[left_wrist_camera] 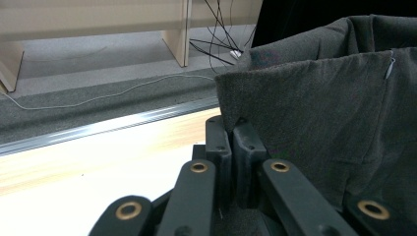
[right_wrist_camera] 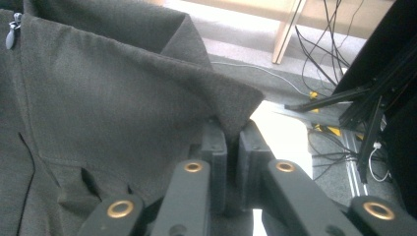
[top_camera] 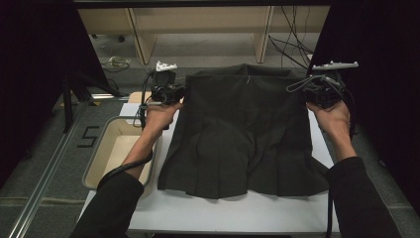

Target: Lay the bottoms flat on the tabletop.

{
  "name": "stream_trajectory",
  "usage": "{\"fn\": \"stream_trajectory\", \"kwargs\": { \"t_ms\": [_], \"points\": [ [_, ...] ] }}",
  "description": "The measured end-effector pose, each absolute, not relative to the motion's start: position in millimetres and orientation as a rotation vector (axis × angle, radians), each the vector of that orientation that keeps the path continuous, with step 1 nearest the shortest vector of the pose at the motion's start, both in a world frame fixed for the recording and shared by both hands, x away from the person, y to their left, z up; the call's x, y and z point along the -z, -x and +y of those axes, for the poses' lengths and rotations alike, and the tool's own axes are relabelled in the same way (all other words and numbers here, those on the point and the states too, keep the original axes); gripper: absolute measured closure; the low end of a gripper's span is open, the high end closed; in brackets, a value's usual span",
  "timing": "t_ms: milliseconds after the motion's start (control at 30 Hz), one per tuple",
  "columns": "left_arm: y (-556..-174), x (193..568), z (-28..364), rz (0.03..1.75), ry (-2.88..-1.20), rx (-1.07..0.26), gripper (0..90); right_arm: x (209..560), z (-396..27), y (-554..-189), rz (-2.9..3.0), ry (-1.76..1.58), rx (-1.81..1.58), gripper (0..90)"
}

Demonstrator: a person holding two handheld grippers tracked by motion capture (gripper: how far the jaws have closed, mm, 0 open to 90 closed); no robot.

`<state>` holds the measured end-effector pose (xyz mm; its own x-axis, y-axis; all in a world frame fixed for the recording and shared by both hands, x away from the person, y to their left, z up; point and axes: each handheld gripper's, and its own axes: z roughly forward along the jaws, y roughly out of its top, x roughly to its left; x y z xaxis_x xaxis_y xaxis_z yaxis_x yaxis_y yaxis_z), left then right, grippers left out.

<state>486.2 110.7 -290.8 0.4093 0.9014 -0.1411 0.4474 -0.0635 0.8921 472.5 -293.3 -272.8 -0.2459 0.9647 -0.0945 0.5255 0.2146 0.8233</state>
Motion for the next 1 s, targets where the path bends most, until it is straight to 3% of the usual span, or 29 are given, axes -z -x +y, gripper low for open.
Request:
{"fn": "stream_trajectory", "kwargs": {
  "t_ms": [33,67,133,200,267,733,1000],
  "points": [
    [-486.2,291.0,110.0,1.211,-1.672,-0.586,83.0,273.2,-294.0,-472.9,1.862,-1.383,-0.9,80.7],
    [-486.3,291.0,109.8,1.238,-1.663,-0.612,74.2,273.7,-294.9,-473.2,1.853,-1.394,-0.9,76.1],
    [-487.4,290.3,111.7,1.283,-1.665,-0.623,54.6,274.1,-296.9,-472.9,1.839,-1.414,-0.889,59.0],
    [-487.6,291.1,114.5,1.306,-1.657,-0.598,48.9,274.3,-299.2,-471.8,1.857,-1.421,-0.869,48.0],
    [-486.4,293.7,114.1,1.313,-1.682,-0.563,45.0,276.2,-301.6,-469.6,1.872,-1.426,-0.862,44.6],
    [-452.5,354.4,85.1,1.29,-1.945,-0.325,36.4,335.8,-313.1,-441.5,2.02,-1.489,-0.834,37.3],
    [-426.8,401.3,84.7,1.324,-1.967,-0.202,33.9,381.4,-301.6,-421.7,2.137,-1.511,-0.817,34.5]
  ]
}}
